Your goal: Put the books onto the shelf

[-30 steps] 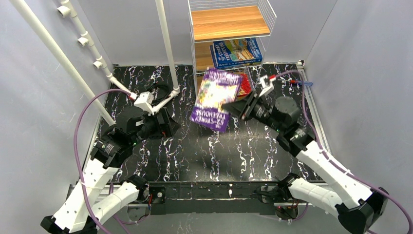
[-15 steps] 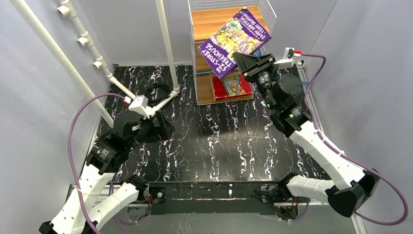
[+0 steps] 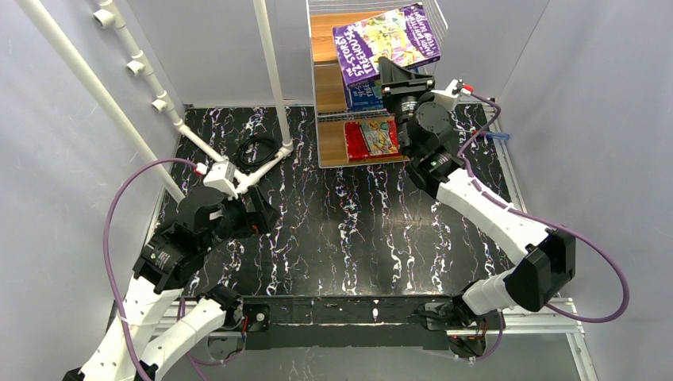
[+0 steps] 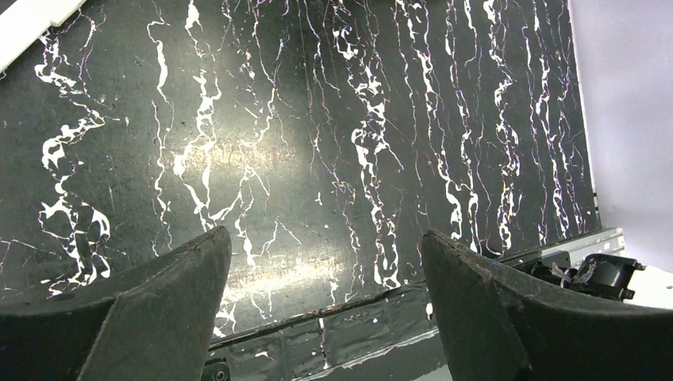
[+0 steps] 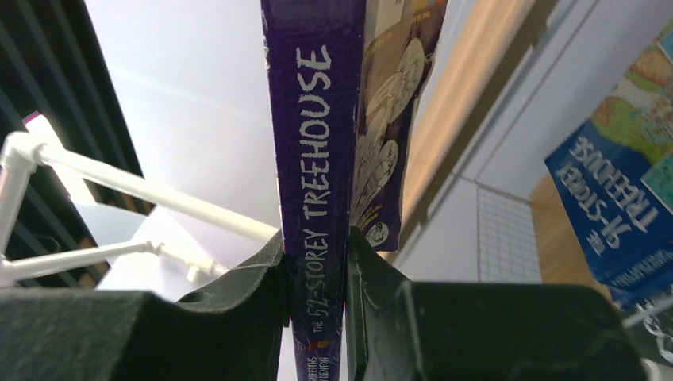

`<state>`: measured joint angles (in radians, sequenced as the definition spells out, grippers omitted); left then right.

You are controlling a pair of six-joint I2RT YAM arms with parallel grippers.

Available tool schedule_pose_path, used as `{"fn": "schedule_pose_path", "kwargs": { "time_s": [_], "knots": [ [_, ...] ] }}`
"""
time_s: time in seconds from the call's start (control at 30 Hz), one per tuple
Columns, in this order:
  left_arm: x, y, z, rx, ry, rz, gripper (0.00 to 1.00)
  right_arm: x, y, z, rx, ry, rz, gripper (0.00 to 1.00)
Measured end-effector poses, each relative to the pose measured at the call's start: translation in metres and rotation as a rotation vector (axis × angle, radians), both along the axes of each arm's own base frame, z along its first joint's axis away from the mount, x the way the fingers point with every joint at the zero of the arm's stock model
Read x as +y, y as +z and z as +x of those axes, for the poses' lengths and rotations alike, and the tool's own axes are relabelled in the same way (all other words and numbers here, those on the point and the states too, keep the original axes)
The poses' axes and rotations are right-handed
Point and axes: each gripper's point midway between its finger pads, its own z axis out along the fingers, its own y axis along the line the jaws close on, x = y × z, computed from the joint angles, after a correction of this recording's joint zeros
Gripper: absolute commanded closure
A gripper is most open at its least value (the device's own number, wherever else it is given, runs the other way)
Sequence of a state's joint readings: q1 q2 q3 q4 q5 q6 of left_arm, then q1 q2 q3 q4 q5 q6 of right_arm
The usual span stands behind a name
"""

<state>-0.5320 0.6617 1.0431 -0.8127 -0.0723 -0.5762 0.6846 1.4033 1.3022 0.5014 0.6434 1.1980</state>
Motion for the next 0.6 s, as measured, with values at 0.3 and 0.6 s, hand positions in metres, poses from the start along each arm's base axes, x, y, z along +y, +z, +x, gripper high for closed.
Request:
{"fn": "schedule_pose_path", "kwargs": {
  "time_s": [0.3, 0.6],
  "knots": [
    [0.001, 0.000, -0.002, 0.002, 0.000, 0.000, 0.13, -0.021, 0.026, 0.010, -0.050, -0.084, 0.141, 0.99],
    [0.001, 0.000, -0.002, 0.003, 0.000, 0.001, 0.13, -0.021, 0.038, 0.021, -0.046, -0.111, 0.210, 0.99]
  ]
}}
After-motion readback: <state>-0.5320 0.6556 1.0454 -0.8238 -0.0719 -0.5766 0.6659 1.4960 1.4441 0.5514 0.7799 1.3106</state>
